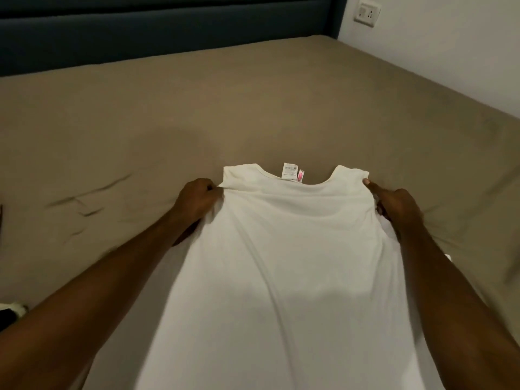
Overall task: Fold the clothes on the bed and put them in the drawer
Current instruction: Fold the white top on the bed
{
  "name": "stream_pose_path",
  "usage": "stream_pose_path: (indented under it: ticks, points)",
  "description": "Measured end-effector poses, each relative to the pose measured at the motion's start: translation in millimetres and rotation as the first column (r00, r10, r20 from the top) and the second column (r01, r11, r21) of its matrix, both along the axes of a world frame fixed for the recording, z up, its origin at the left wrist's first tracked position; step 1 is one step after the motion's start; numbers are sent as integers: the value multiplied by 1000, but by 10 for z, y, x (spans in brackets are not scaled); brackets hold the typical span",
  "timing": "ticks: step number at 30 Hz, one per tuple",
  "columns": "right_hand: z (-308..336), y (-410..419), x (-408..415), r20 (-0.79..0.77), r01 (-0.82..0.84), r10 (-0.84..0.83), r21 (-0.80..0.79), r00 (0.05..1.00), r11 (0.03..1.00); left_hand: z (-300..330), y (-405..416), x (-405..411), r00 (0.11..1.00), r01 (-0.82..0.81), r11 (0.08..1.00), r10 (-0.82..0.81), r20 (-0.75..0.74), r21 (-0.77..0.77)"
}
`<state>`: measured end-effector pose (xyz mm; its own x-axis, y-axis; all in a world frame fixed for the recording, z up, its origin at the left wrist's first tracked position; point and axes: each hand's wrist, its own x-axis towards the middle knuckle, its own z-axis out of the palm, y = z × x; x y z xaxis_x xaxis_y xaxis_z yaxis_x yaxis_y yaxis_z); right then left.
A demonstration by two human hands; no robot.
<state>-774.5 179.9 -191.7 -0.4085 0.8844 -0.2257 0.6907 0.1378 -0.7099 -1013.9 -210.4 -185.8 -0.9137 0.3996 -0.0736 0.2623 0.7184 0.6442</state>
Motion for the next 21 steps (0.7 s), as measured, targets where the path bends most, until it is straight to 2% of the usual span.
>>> stream_pose_path:
  ticks: [3,7,11,14,16,18,19,21]
  points:
    - [11,44,43,-173,-4,-27,-177,985,984,126,109,-84,997,-28,994,21,68,101]
    - [-26,153,126,-330,4,-83,-233,940,972,162,361,-226,995,-64,988,53,87,140]
    - [-99,45,162,-507,-52,-27,-141,861,989,-24,459,-406,989,-94,971,66,130,222]
    - [-65,8,39,-459,-143,130,7,879,990,-144,475,-452,959,-141,898,19,282,417]
    - [-19,112,-159,-271,-209,239,137,933,968,-209,497,-480,936,-194,844,6,353,501]
    - [6,210,-365,-163,-201,238,216,958,956,-198,514,-486,924,-226,825,14,381,518]
    - [-57,277,-438,-204,-200,244,215,948,956,-210,558,-495,920,-246,822,31,392,513]
    - [-214,366,-518,-399,-202,236,125,886,971,-244,600,-543,908,-312,783,79,412,538]
